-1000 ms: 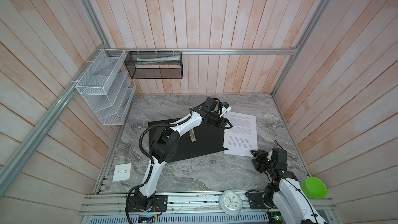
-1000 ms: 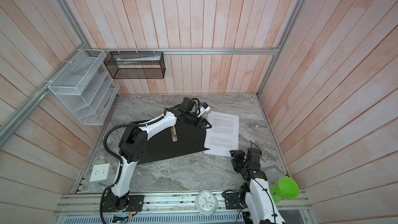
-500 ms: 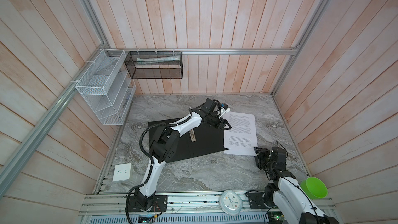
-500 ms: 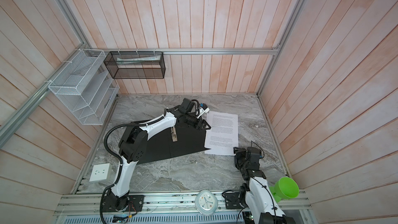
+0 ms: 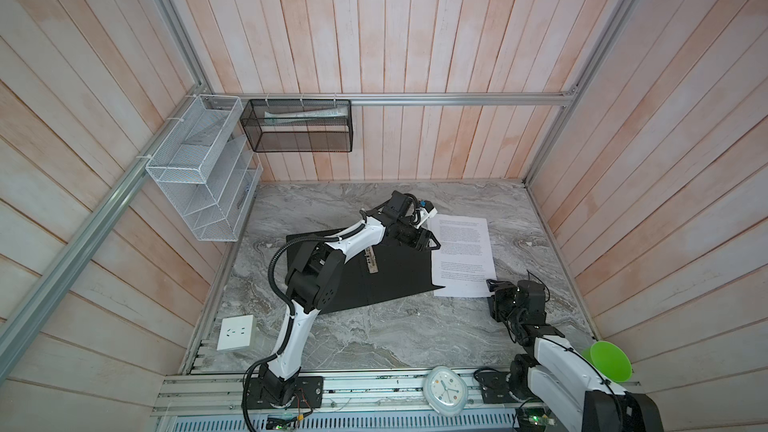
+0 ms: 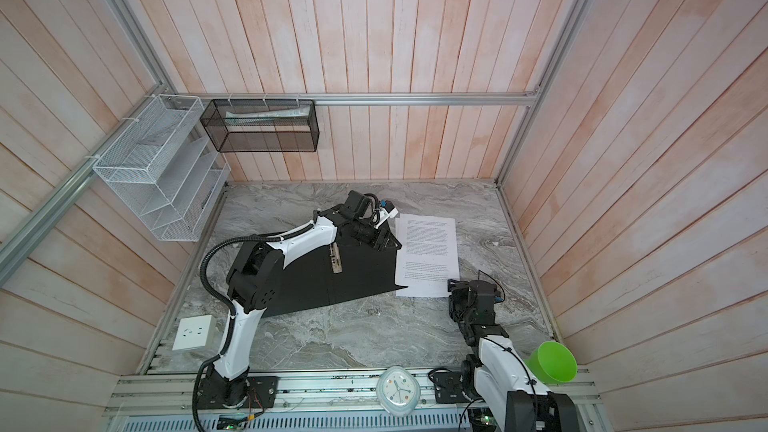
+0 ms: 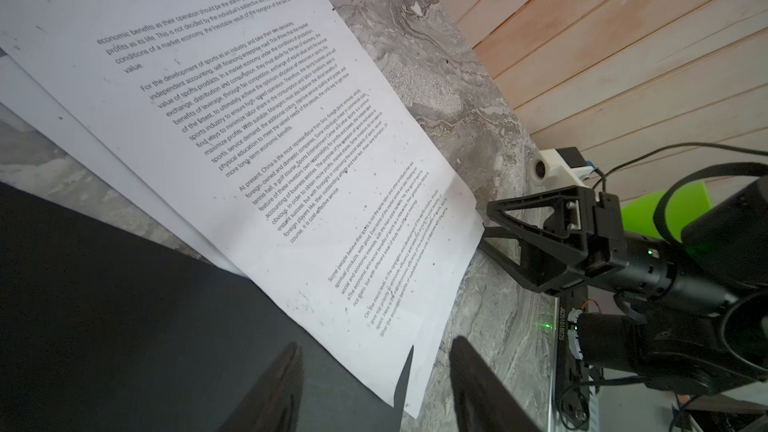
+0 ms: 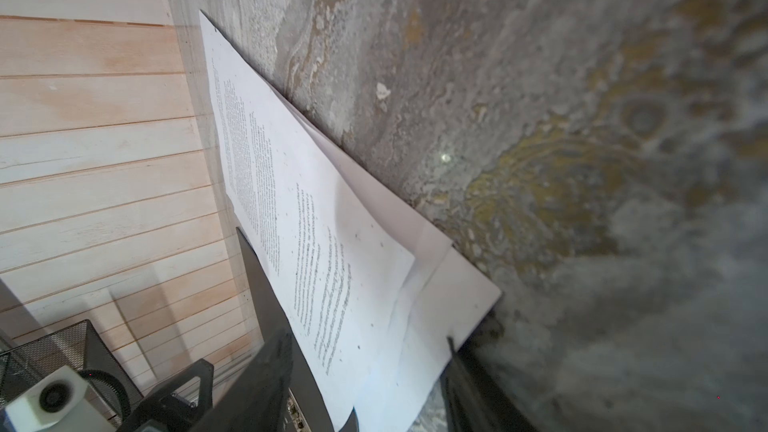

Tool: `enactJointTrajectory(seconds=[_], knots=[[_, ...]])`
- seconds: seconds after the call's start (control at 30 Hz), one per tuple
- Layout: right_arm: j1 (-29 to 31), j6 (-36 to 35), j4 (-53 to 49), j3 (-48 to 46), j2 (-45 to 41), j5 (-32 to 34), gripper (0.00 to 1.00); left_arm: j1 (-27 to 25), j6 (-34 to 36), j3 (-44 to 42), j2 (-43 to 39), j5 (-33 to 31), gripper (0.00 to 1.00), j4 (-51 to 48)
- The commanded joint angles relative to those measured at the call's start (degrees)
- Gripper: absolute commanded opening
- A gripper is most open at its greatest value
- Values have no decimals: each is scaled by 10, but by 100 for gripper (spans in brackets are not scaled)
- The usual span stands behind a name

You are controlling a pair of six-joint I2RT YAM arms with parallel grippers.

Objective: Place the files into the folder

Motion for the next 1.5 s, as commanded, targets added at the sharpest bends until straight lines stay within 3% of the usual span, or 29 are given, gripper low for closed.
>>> enactJointTrajectory(seconds=[0.0,0.23,0.5,0.8,0.9,1.03,1.47], knots=[[3,11,-61,-25,33,45,59,3,0,-10,-25,13,59,9],[3,-19,-52,43,107,49,57,9,-3,-20,-31,16,59,12],[-1,-88,-3,100,243,31,44,19,-5,-36,-42,18,59,18],[-6,-128,-7,158,299,32,17,32,-9,-54,-59,18,59,31],[-6,-142,-12,167,300,37,7,35,-9,-55,-62,18,59,31],[-7,-158,-31,177,281,46,0,40,-10,-55,-69,18,59,31],[-16,-198,-139,222,125,79,0,44,-12,-55,-92,21,59,20]])
